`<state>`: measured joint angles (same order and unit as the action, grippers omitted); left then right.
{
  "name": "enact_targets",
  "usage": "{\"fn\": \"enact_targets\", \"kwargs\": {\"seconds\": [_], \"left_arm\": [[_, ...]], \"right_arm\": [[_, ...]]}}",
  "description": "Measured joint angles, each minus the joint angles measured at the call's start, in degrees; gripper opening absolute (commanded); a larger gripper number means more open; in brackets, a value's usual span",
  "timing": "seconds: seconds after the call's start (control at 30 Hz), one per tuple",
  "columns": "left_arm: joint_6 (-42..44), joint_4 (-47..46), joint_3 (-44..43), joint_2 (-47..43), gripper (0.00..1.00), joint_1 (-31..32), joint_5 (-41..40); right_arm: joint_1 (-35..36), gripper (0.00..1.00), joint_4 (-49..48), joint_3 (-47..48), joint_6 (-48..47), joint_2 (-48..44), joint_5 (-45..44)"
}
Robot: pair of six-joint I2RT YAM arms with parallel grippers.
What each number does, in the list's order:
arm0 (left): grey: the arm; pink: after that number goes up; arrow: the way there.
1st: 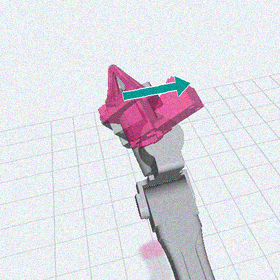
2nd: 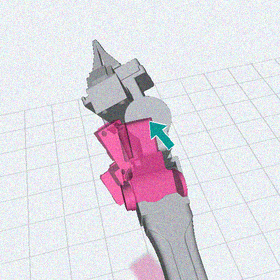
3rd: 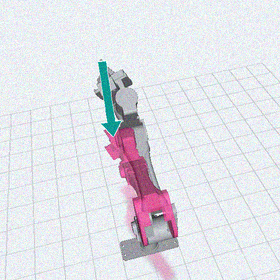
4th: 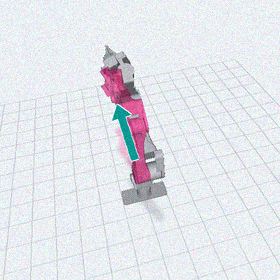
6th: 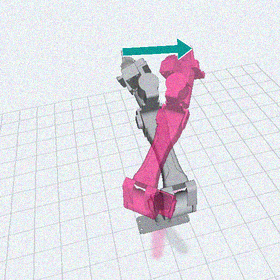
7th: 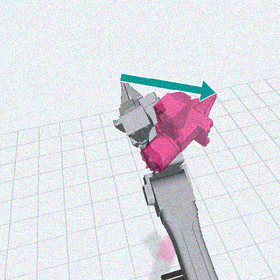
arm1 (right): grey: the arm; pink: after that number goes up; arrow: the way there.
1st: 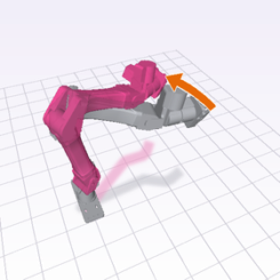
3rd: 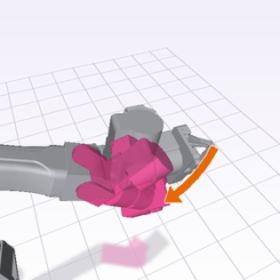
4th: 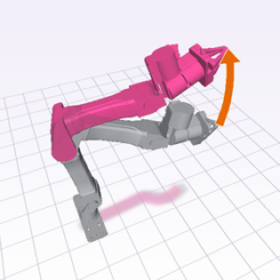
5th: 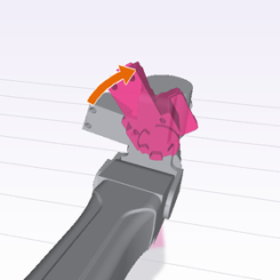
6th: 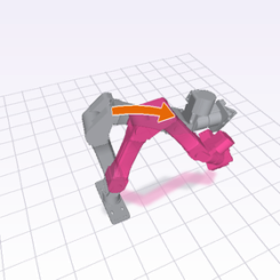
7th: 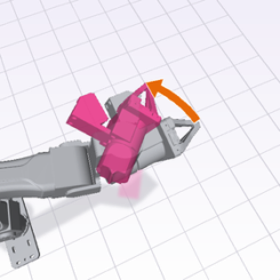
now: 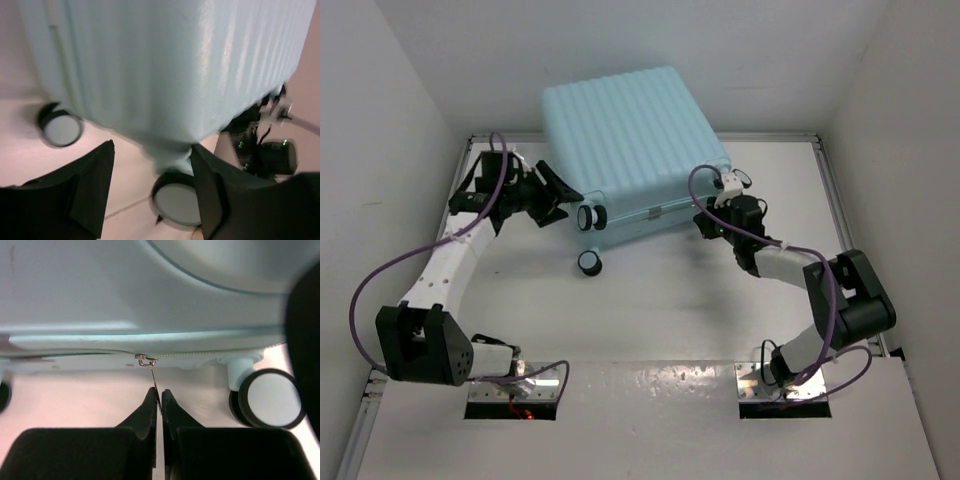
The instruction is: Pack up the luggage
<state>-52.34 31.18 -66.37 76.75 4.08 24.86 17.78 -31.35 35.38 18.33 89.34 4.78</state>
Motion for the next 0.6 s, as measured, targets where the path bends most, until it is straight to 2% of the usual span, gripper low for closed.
{"fn": "enact_targets", "kwargs": {"seconds": [0.07, 0.2, 0.33, 0.37, 0.4, 0.43, 0.47, 0.6], "left_arm": [[1.7, 1.7, 0.0, -0.3, 0.0, -2.0, 0.8], [2.7, -1.0, 3.2, 1.9, 0.0, -6.5, -9.2], [2.5, -0.1, 8.6, 4.9, 0.0, -5.7, -11.4], [2.5, 0.4, 9.0, 4.8, 0.09, -4.6, -11.7], [2.8, 0.3, 9.0, 4.5, 0.29, -3.5, -12.1], [3.1, -0.1, 8.7, 4.0, 0.5, -2.0, -12.7], [3.8, -0.2, 8.0, 3.3, 0.84, -0.3, -13.0], [4.7, -2.3, 3.4, -1.0, 0.91, 6.6, -14.0]], "right_arm": [[-1.8, 0.0, -0.1, -0.9, 1.0, -0.9, 0.2], [-7.9, 0.0, 0.1, -2.6, 4.6, -3.2, -4.9], [-12.5, 0.0, -0.3, -3.5, 7.4, -5.5, -11.4], [-12.6, 0.0, -0.5, -3.5, 7.6, -5.6, -12.8], [-12.7, 0.0, -0.7, -3.5, 7.7, -5.7, -13.8], [-12.7, 0.0, -0.8, -3.5, 7.7, -5.7, -14.3], [-12.7, 0.0, -0.8, -3.5, 7.6, -5.7, -14.4], [-12.2, 0.0, -1.4, -3.5, 6.9, -5.7, -13.8]]}}
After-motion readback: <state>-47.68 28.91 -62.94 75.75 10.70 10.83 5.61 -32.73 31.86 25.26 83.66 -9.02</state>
